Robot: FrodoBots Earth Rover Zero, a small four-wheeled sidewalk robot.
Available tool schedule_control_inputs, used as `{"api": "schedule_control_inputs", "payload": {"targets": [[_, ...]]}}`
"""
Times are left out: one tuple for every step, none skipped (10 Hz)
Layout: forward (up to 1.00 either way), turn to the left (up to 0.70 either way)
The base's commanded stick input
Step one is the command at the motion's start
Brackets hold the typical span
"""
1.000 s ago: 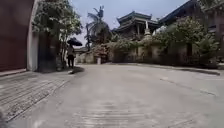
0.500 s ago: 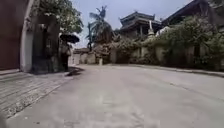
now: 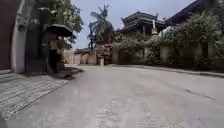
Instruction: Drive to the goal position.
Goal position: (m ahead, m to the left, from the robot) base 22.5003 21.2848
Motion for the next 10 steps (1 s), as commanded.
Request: {"api": "schedule_control_inputs", "payload": {"targets": [[1.0,0.0],[1.0,0.0],[1.0,0.02],[1.0,0.05],[1.0,0.07],[1.0,0.08],[1.0,0.08],[1.0,0.08],[1.0,0.08],[1.0,0.08]]}}
